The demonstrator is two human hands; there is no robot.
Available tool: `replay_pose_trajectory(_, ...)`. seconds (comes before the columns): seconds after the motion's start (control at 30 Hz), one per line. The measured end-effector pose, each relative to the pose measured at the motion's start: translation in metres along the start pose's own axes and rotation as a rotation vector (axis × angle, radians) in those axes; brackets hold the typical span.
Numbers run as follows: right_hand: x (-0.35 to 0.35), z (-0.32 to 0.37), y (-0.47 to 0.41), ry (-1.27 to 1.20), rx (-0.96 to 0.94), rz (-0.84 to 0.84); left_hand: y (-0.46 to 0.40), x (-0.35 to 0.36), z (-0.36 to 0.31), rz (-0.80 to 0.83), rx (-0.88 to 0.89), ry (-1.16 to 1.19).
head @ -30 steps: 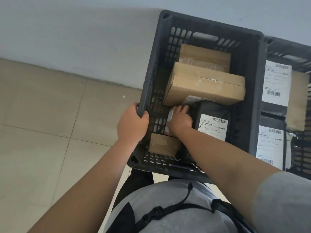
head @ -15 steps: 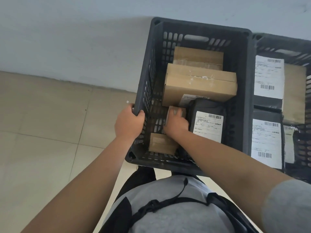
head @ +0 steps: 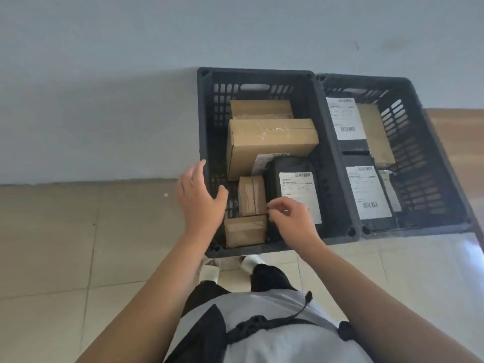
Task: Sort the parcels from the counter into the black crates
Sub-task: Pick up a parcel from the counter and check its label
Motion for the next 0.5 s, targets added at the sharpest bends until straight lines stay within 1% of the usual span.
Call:
replay_pose_trajectory(0.03,-0.011,-0.008,0.010,-0.089,0.035,-0.064,0.006,-0.006,-0.014,-0.046,0.085,0.031)
replay_pose_trajectory(0.07,-0.022,-0.015,0.019,-0.180,0.070,-0.123,0.013,-0.009,-0.027,-0.050,0.144,0.087)
replay_pose_trajectory(0.1,-0.032,-0.023,0.029,-0.271,0.097,-0.171,0.019,-0.009,-0.038,0.004,0.171,0.169)
replay_pose_trajectory(0.13,-0.040,-0.028,0.039,-0.354,0.114,-0.207,0.025,-0.006,-0.050,0.116,0.158,0.267)
replay_pose_trajectory(0.17,-0.049,-0.033,0.048,-0.418,0.120,-0.241,0.031,-0.001,-0.062,0.268,0.117,0.354)
replay_pose_trajectory(0.2,-0.057,-0.037,0.056,-0.466,0.119,-0.278,0.039,0.007,-0.074,0.413,0.086,0.413)
replay_pose_trajectory(0.23,-0.065,-0.040,0.063,-0.501,0.118,-0.316,0.047,0.015,-0.087,0.521,0.078,0.442)
replay_pose_trajectory(0.3,-0.083,-0.048,0.076,-0.572,0.110,-0.381,0.066,0.033,-0.111,0.652,0.058,0.492)
replay_pose_trajectory(0.4,-0.114,-0.071,0.094,-0.698,0.076,-0.467,0.097,0.058,-0.149,0.835,-0.024,0.553)
replay_pose_trajectory(0.5,-0.150,-0.107,0.115,-0.815,0.063,-0.526,0.125,0.085,-0.188,0.931,-0.022,0.545)
Point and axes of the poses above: each hand's wrist, its own y-axis away from the middle knuckle, its own x-axis out of the palm, z = x × y, the point moved 4 cm from there along -y, towards the middle knuckle, and after that the axes turned 6 degrees about x, right-handed, at the moved point
